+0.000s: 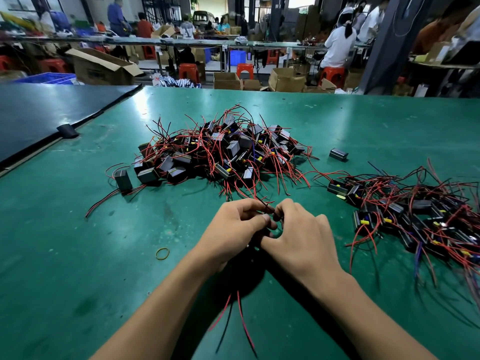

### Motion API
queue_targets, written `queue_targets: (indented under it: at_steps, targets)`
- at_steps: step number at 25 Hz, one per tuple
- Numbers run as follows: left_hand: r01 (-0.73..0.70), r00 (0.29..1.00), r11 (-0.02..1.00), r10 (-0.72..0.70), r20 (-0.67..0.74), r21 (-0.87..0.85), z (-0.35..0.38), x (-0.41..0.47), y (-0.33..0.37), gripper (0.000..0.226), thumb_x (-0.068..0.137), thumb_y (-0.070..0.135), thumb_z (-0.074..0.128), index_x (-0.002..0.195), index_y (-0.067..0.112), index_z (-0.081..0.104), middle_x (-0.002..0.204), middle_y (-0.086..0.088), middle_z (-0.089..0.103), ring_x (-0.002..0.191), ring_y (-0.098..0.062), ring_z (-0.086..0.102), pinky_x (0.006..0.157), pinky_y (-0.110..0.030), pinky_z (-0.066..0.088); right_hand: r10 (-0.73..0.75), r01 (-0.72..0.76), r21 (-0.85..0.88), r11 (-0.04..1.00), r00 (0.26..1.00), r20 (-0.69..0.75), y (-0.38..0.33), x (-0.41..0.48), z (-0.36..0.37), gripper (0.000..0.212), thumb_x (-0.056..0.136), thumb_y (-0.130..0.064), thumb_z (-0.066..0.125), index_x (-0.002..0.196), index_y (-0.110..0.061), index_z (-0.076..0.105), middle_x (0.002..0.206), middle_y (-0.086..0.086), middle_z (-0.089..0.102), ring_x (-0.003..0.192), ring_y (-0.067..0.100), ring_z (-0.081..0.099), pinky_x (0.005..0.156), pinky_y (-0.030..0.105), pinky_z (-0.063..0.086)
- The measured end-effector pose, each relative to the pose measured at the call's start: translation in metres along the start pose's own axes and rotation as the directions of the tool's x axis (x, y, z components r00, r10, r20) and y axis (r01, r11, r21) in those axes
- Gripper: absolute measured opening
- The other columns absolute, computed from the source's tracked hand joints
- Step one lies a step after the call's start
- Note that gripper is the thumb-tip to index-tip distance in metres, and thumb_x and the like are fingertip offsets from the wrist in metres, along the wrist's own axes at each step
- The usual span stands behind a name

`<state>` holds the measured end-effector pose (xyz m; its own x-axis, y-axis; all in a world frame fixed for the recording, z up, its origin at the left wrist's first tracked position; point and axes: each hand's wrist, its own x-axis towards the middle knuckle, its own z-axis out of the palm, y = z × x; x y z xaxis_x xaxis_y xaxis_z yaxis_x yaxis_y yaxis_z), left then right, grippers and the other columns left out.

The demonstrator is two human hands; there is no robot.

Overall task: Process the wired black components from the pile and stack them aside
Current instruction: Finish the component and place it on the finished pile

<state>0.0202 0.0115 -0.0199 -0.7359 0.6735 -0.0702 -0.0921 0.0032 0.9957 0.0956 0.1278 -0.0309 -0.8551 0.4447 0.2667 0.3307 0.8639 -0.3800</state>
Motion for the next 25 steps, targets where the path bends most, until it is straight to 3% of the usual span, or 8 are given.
queue_targets:
  at_steps: [3, 6, 9, 11, 16, 21, 25]
  targets:
    - [-0.035, 0.999, 0.999, 0.036, -0.03, 0.025, 0.0, -0.002, 0.002, 0.017, 0.091, -0.001, 0.061, 0.103, 0.01, 0.068, 0.086, -0.007, 0.072, 0.072, -0.013, 0.068, 0.055, -0.018, 0.051, 0.013, -0.014, 0.07, 0.997, 1.0, 0.013, 0.006, 0.0, 0.0, 0.045, 0.067, -0.074, 0.052, 0.084, -0.034, 0.042, 0.084, -0.014, 0.051, 0.083, 0.016, 0.053, 0.078, 0.035, 0.03]
    - [-0.075, 0.984, 0.906, 0.134, -0.114, 0.416, -0.015, -0.004, 0.009, 0.027, 0.084, 0.023, 0.075, 0.109, 0.024, 0.065, 0.099, 0.002, 0.067, 0.085, -0.011, 0.065, 0.074, -0.018, 0.052, 0.056, -0.055, 0.142, 0.988, 0.998, -0.002, 0.015, 0.0, -0.003, 0.045, 0.07, -0.077, 0.053, 0.09, -0.036, 0.048, 0.086, -0.016, 0.054, 0.082, 0.013, 0.054, 0.081, 0.035, 0.04]
    - [0.023, 1.0, 0.771, -0.018, -0.014, 0.636, -0.028, -0.01, 0.02, 0.046, 0.068, 0.047, 0.084, 0.104, 0.032, 0.059, 0.097, 0.008, 0.062, 0.082, -0.009, 0.061, 0.071, -0.022, 0.049, 0.09, -0.077, 0.241, 0.967, 0.995, -0.044, 0.021, 0.002, -0.002, 0.03, 0.086, -0.063, 0.057, 0.087, -0.033, 0.054, 0.083, -0.015, 0.058, 0.081, 0.011, 0.056, 0.08, 0.035, 0.046]
    - [0.031, 0.993, 0.704, -0.104, 0.059, 0.709, -0.027, -0.013, 0.021, 0.048, 0.066, 0.039, 0.088, 0.103, 0.03, 0.059, 0.09, 0.007, 0.063, 0.076, -0.01, 0.06, 0.067, -0.024, 0.049, 0.094, -0.071, 0.283, 0.957, 0.993, -0.069, 0.022, 0.003, -0.001, 0.024, 0.094, -0.052, 0.056, 0.085, -0.03, 0.058, 0.084, -0.013, 0.062, 0.081, 0.013, 0.058, 0.08, 0.036, 0.047]
    - [0.009, 0.996, 0.75, -0.064, 0.06, 0.662, -0.032, -0.008, 0.024, 0.022, 0.084, 0.012, 0.073, 0.101, 0.021, 0.062, 0.092, 0.004, 0.074, 0.078, -0.01, 0.067, 0.078, -0.024, 0.053, 0.096, -0.056, 0.36, 0.931, 0.991, -0.094, 0.028, 0.004, 0.002, 0.013, 0.098, -0.037, 0.055, 0.093, -0.029, 0.063, 0.087, -0.013, 0.067, 0.07, 0.011, 0.055, 0.071, 0.031, 0.043]
    - [-0.048, 0.995, 0.587, -0.044, 0.091, 0.808, -0.044, -0.008, 0.029, 0.023, 0.09, 0.009, 0.061, 0.104, 0.024, 0.073, 0.098, 0.008, 0.074, 0.09, -0.004, 0.067, 0.083, -0.014, 0.049, 0.118, -0.069, 0.43, 0.9, 0.989, -0.089, 0.032, 0.006, 0.002, 0.006, 0.098, -0.03, 0.057, 0.1, -0.032, 0.063, 0.083, -0.016, 0.065, 0.079, 0.012, 0.061, 0.076, 0.034, 0.049]
    - [-0.07, 0.992, 0.639, -0.034, 0.119, 0.766, -0.047, -0.009, 0.035, 0.028, 0.092, 0.004, 0.06, 0.111, 0.021, 0.072, 0.103, 0.007, 0.074, 0.094, -0.001, 0.067, 0.084, -0.009, 0.048, 0.049, -0.024, 0.41, 0.912, 0.997, -0.052, 0.031, 0.006, 0.0, 0.007, 0.092, -0.039, 0.064, 0.088, -0.034, 0.061, 0.08, -0.019, 0.065, 0.069, -0.001, 0.057, 0.071, 0.031, 0.047]
